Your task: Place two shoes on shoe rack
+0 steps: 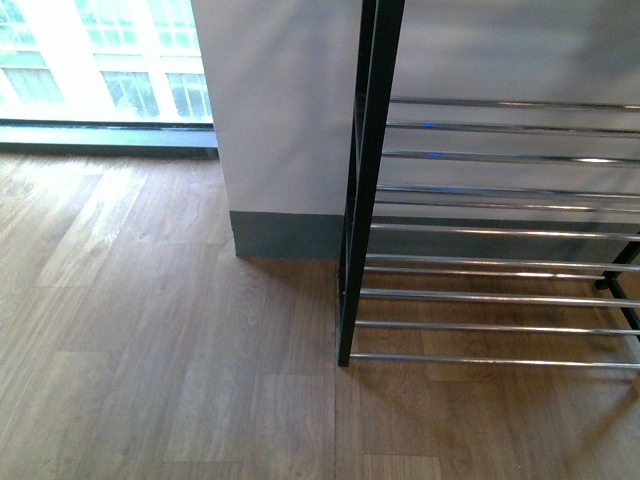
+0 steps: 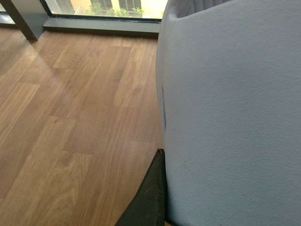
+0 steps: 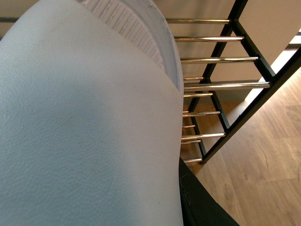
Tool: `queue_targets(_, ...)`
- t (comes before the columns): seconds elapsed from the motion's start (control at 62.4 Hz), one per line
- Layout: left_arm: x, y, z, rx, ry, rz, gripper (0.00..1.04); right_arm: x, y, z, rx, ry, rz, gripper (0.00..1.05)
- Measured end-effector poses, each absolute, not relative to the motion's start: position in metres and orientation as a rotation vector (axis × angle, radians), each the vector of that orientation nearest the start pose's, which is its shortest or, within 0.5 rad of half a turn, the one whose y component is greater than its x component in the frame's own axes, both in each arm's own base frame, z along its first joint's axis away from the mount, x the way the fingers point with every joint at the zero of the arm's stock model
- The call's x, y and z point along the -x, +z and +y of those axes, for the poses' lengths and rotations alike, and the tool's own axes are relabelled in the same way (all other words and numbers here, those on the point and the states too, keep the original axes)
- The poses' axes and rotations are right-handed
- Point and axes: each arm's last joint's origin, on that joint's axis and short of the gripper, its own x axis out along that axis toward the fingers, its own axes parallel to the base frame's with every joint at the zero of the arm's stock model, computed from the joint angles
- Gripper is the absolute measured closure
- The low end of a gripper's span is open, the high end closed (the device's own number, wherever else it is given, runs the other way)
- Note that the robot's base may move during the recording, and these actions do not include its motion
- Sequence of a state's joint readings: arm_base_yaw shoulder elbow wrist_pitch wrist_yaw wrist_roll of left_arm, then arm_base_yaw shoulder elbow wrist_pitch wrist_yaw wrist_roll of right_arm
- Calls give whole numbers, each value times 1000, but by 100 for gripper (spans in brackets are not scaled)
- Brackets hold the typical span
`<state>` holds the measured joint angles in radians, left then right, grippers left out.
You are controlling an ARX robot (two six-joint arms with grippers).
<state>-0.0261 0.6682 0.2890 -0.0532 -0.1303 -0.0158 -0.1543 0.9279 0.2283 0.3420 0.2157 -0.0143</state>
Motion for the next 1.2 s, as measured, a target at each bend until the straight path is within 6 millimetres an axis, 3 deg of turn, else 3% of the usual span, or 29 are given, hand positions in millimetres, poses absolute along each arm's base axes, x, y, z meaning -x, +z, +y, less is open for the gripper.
queue_targets(1.203,-150,192,0,-19,106,430,103,-175,169,-33,24,-364,361,103)
